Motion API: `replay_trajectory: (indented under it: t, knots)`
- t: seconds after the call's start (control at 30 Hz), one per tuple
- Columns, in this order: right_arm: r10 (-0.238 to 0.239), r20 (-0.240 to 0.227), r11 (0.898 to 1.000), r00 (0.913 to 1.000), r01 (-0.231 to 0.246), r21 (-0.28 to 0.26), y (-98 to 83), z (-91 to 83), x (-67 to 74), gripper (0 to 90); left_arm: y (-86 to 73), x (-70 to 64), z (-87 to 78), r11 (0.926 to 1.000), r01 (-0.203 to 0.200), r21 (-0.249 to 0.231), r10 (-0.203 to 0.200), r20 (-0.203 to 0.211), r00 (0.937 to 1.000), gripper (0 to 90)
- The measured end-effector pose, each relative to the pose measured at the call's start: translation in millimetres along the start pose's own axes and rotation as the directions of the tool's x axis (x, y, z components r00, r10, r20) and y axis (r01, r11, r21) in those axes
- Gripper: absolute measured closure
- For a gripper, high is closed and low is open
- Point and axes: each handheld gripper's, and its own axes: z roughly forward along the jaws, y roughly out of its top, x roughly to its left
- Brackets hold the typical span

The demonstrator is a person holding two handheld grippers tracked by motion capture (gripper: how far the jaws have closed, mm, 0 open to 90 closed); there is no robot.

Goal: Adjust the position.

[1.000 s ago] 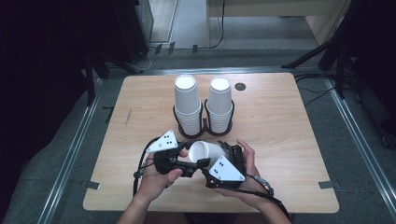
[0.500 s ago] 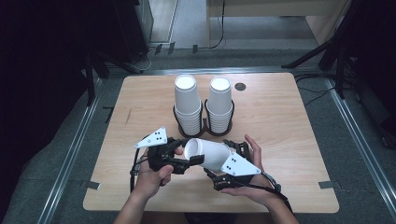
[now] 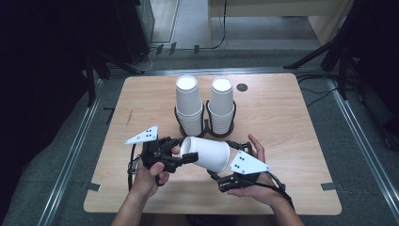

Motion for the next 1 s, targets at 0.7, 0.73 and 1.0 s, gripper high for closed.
replay_trajectory:
  t: [0.7,0.73,1.0]
  knots:
    - [-0.041,-0.039,0.999,0.9984,0.040,-0.024,2.0,-1.6,7.0,6.7,-3.8,6.3,1.1,0.9987,0.043,0.026,-0.045,0.070,0.9966,24.7]
    - [-0.042,-0.041,0.999,0.9983,0.041,-0.023,1.9,-2.1,7.1,7.2,-3.8,6.2,1.0,0.9987,0.043,0.029,-0.045,0.068,0.9967,24.5]
    - [-0.123,-0.022,0.992,0.9922,0.123,0.000,4.8,-8.9,4.3,8.5,-1.4,-1.5,1.9,0.9970,-0.023,0.074,0.022,0.017,0.9996,12.1]
